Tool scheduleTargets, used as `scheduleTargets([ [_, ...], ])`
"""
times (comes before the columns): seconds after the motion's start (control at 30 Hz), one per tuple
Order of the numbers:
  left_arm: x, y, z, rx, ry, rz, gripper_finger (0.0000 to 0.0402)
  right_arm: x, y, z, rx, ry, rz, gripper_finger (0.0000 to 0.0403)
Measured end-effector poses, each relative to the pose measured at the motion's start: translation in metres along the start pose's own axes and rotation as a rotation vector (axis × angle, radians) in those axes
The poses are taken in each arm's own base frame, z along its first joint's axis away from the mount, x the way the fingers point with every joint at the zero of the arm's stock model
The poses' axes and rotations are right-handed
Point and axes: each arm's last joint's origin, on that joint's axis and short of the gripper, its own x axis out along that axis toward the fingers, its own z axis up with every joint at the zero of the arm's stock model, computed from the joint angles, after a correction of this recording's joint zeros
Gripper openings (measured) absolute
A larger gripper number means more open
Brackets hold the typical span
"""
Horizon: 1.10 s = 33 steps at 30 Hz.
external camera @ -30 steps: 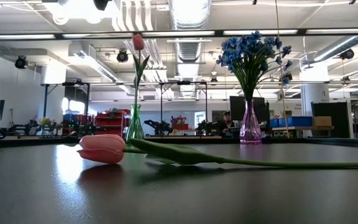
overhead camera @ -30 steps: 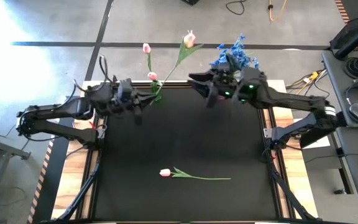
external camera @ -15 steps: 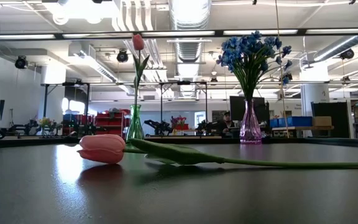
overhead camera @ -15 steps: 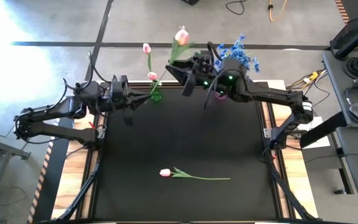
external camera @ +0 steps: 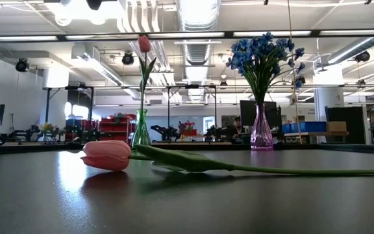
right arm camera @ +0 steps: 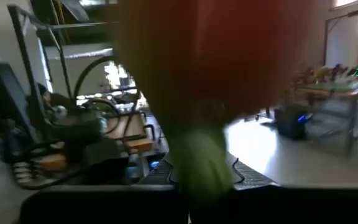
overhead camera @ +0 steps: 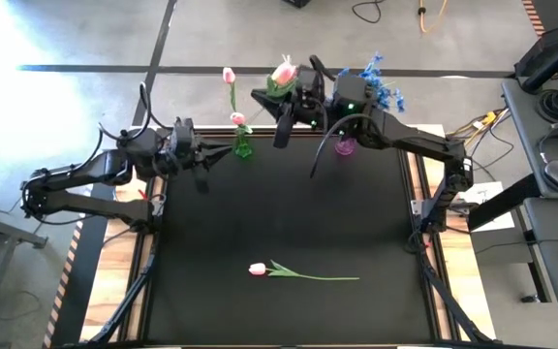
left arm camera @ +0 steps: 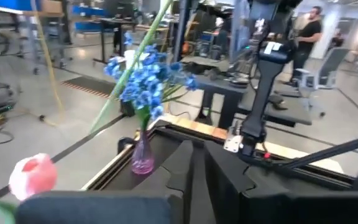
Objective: Sort flowers into vase by color
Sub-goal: Put the pink tulip into the green vase
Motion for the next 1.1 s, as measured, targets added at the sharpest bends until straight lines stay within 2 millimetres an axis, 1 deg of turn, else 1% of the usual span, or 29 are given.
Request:
scheduleTargets([
  [0.07, -0.004, 0.002, 0.000, -0.010, 0.015, 0.020, 0.0039, 0.000, -0.009, 0.006, -0.044, -0.012, -0.025, 0.0010],
  [0.17, -0.011, 0.006, 0.002, -0.032, 0.015, 0.039, 0.0066, 0.000, -0.029, 0.009, -0.081, -0.017, -0.066, 0.0009],
  [0.33, -0.027, 0.011, 0.001, -0.036, 0.040, 0.083, 0.0108, 0.008, -0.063, -0.004, -0.143, 0.025, -0.047, 0.0009],
  [0.43, -0.038, 0.013, 0.003, -0.037, 0.035, 0.099, 0.0123, 0.020, -0.086, -0.022, -0.155, 0.061, -0.016, 0.0009],
  [0.5, -0.045, 0.014, 0.004, -0.042, 0.024, 0.103, 0.0128, 0.030, -0.099, -0.039, -0.152, 0.095, -0.007, 0.0009],
  [0.6, -0.055, 0.016, 0.005, -0.060, 0.012, 0.117, 0.0129, 0.044, -0.117, -0.065, -0.142, 0.144, 0.024, 0.0009],
  [0.7, -0.061, 0.018, 0.004, -0.075, 0.013, 0.146, 0.0128, 0.057, -0.130, -0.087, -0.127, 0.166, 0.059, 0.0009],
  [0.8, -0.066, 0.019, 0.003, -0.087, 0.015, 0.164, 0.0126, 0.068, -0.138, -0.105, -0.091, 0.189, 0.077, 0.0009],
  [0.9, -0.068, 0.020, 0.003, -0.095, 0.019, 0.168, 0.0124, 0.077, -0.142, -0.120, -0.088, 0.209, 0.086, 0.0009],
  [1.1, -0.068, 0.020, 0.000, -0.109, 0.036, 0.171, 0.0122, 0.088, -0.150, -0.144, -0.051, 0.244, 0.081, 0.0009],
])
